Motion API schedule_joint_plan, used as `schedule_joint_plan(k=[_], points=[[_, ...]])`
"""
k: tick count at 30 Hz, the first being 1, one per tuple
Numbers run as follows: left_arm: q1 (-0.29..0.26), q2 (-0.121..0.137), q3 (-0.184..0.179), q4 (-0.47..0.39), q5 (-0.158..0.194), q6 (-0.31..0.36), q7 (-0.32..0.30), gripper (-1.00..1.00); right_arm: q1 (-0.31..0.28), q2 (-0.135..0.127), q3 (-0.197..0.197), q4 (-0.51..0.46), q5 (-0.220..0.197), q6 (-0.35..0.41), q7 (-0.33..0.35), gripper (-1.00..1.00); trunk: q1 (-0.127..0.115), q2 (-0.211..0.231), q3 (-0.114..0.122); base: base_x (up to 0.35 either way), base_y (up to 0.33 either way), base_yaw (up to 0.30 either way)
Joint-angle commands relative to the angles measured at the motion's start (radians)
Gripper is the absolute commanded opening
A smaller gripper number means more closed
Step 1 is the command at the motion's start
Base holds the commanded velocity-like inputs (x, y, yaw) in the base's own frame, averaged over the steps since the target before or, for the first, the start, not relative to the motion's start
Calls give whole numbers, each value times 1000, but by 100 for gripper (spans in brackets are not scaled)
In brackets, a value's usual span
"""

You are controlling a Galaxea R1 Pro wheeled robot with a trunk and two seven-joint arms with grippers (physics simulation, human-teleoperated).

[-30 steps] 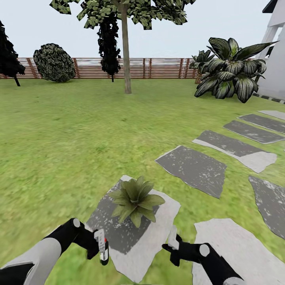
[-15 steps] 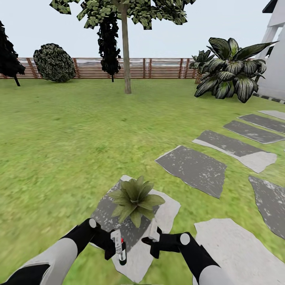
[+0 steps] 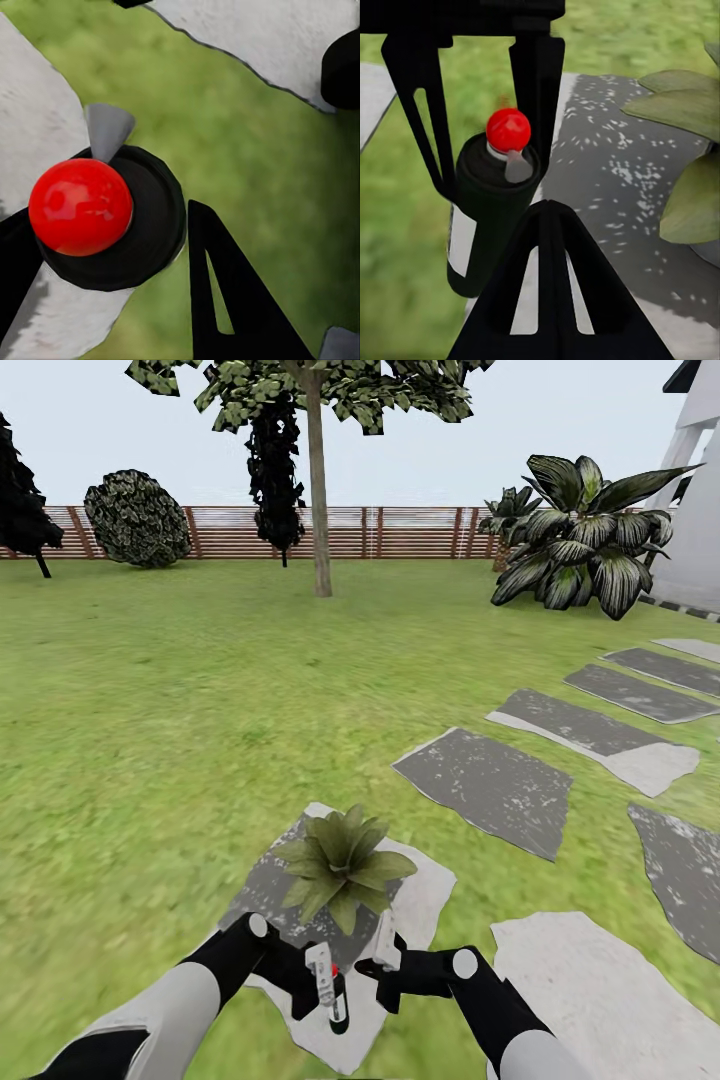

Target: Pick up the pesticide atomizer in the garden and spray insectifuge to fully cover both potted plants in the garden.

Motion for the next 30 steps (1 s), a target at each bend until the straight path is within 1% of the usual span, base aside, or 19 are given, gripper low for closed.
schedule_joint_plan(k=[1, 3, 10, 14, 20, 27, 30], points=[[0, -3, 8, -1, -11, -10, 0, -100, 0, 2, -8, -1, 8, -4, 6, -100, 0, 0, -1, 0, 0, 0], [0, -8, 8, -1, -11, -11, 0, -100, 0, 2, -8, -1, 8, -4, 6, -100, 0, 0, -1, 0, 0, 0], [1, -11, 10, -1, -10, -14, 1, -100, 0, 2, -8, -4, 8, -4, 6, -100, 0, 0, -1, 0, 0, 0], [3, -11, 11, 0, -4, -16, 35, -100, 0, 2, -8, -12, 8, -4, 6, -100, 0, 0, -1, 0, 0, 0], [6, -14, 11, 2, -1, -18, 43, -100, 0, 2, -8, -13, 8, -4, 6, -100, 0, 0, -1, 0, 0, 0], [6, -39, 11, 2, 1, -19, 43, -100, 0, 2, -8, -13, 8, -4, 6, -100, 0, 0, -1, 0, 0, 0], [4, -43, 11, 2, 2, -30, 43, -100, 0, 2, -8, -13, 8, -4, 6, -100, 0, 0, -1, 0, 0, 0]])
